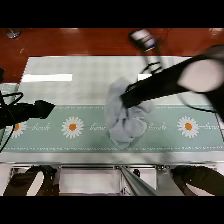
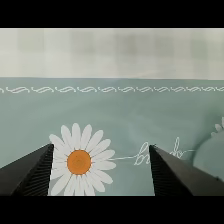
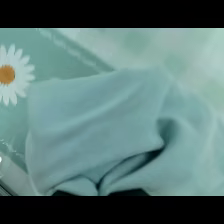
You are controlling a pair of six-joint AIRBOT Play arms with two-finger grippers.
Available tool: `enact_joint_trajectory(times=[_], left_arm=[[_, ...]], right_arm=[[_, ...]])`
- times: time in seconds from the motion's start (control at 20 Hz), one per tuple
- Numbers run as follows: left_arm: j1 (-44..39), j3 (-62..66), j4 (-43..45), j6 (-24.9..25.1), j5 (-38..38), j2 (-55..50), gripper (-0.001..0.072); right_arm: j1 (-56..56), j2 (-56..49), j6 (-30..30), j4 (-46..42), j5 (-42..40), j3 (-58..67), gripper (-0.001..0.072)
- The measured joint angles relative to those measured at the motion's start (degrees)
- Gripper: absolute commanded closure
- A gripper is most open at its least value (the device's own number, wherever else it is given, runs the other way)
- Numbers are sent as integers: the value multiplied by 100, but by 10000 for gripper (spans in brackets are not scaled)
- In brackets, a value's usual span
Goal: Fold the shirts.
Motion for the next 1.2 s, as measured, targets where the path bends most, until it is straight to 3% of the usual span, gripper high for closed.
enact_joint_trajectory(times=[0.1, 0.15, 0.2, 0.4, 0.65, 0.85, 1.0, 1.2], left_arm=[[0, -4, -11, -2, 11, -127, 3], [0, -9, -17, -2, 17, -212, 3], [0, -9, -17, -2, 20, -299, 3], [-74, -9, -334, -48, 33, -699, 3], [-857, -9, -654, -22, -2, -1012, 3], [-1292, -7, -284, 4, 28, -1672, 3], [-1399, 76, -197, 87, 17, -2643, 3], [-1445, 503, -560, 378, 20, -3888, 3]], right_arm=[[367, -743, 55, 326, -385, -50, 643], [514, -1080, 76, 538, -597, -66, 381], [616, -1344, 83, 787, -791, -72, 74], [575, -1751, -271, 1558, -935, -52, 85], [-769, -625, -199, 680, -219, -278, 85], [-2374, 826, 46, 295, -155, -1869, 85], [-3071, 1777, 127, 859, -428, -3515, 85], [-2975, 2334, 149, 1687, -800, -4933, 85]])
